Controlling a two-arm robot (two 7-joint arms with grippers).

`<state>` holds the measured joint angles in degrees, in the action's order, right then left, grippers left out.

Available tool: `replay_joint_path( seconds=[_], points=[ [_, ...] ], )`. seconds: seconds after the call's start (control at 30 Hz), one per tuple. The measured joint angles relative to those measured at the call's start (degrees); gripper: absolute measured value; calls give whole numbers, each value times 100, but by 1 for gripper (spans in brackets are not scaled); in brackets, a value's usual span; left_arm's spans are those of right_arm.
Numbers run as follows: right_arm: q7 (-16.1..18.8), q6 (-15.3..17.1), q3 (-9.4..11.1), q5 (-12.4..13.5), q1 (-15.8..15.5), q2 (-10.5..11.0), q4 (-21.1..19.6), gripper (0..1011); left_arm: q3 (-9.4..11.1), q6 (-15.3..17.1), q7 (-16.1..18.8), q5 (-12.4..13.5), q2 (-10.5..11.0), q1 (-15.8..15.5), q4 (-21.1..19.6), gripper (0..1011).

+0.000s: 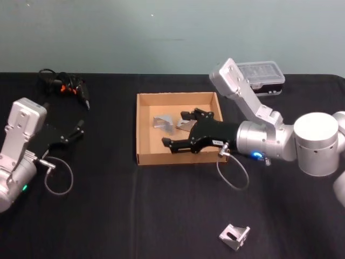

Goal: Use one hand to pick up the angle iron from the table and place it into the box.

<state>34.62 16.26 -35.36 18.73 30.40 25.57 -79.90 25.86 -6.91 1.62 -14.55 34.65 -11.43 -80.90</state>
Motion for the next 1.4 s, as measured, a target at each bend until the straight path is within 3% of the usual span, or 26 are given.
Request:
replay_joint_path(
  seconds=[0.33, 0.57, 0.8, 0.97, 1.2, 1.4],
  points=[
    [72, 131, 3, 180, -332, 368, -509, 1002, 0, 0, 0, 0, 0, 0, 0, 1000],
    [119, 29, -11, 271, -513, 515, -651, 1002, 0, 0, 0, 0, 0, 0, 0, 1000],
    [-206, -289, 103, 273, -847, 554, -801, 1002, 0, 0, 0, 0, 0, 0, 0, 1000],
    [-546, -473, 227, 133, -1081, 512, -924, 1002, 0, 0, 0, 0, 0, 0, 0, 1000],
    [-886, -552, 396, -16, -1383, 470, -1116, 1002, 0, 0, 0, 0, 0, 0, 0, 1000],
    [-973, -470, 563, -33, -1642, 557, -1386, 1002, 0, 0, 0, 0, 0, 0, 0, 1000]
  ],
)
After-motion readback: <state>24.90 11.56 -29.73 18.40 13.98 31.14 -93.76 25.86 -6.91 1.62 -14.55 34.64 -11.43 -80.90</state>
